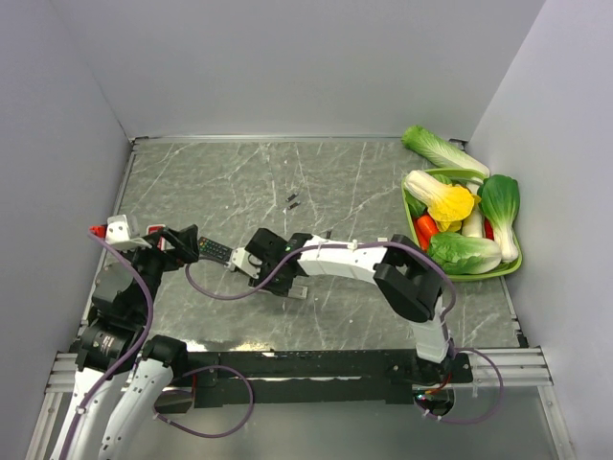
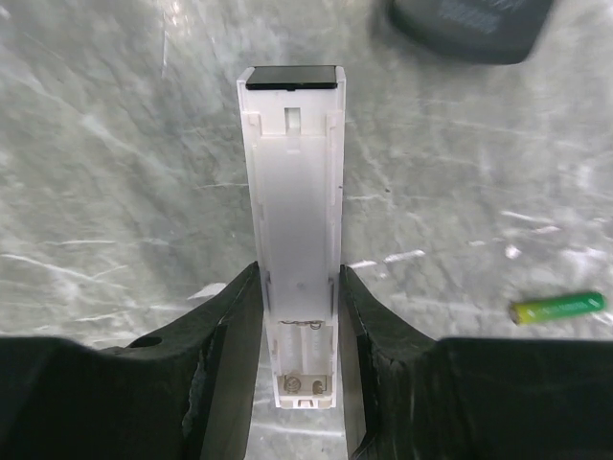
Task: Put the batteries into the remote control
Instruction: Move the remote control to the center of the board.
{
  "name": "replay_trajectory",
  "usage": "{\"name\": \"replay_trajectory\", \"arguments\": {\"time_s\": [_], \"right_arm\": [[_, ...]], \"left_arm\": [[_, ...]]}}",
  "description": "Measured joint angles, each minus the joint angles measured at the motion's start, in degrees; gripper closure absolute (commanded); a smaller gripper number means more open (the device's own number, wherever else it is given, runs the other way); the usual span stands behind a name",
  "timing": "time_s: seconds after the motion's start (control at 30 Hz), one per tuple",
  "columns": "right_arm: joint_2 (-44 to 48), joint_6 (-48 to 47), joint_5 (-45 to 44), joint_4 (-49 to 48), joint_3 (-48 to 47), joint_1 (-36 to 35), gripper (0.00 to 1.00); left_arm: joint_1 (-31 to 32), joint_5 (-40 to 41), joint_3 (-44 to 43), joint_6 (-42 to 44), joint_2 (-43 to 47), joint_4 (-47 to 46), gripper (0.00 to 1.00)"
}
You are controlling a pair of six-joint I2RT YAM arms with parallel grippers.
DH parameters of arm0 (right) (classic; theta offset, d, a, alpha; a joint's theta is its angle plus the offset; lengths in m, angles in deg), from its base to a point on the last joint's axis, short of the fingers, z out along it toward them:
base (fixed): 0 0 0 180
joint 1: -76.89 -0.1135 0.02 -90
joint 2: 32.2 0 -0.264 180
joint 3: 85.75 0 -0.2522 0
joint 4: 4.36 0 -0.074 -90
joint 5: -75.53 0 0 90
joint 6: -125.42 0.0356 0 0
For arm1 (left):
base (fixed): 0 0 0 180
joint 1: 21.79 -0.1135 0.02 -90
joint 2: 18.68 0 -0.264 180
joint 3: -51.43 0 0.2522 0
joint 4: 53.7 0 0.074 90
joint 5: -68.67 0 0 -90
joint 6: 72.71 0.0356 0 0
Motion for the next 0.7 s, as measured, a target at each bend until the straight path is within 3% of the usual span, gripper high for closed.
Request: {"name": "replay_trajectory", "arguments": {"time_s": [0.1,0.13,0.43,0.67,0.7], "right_arm": [[-1.90,-1.05,0.83,0.35,-0.07,0.24,0.71],[-1.92,-1.20,1.07,0.52,-0.28,0.24,0.63],[-1.79,-0.79,1.70,2.97,-1.46,0.33,0.13],[4.26,2.21,2.14,5.11,-2.03,2.36,0.08],[5.38,3.06,2.10,5.46,-2.19,3.06,0.01]], "left_arm": [[-0.04,-0.09,0.00,0.02,-0.22,-0.17,0.01],[-0.04,-0.17,0.00,0.00,-0.33,-0.28,0.01],[-0.22,-1.05,0.00,0.44,-1.53,-0.68,0.01],[-0.48,-1.05,0.00,0.39,-1.79,-1.66,0.01],[-0.55,-1.05,0.00,0.39,-1.79,-2.03,0.01]]}}
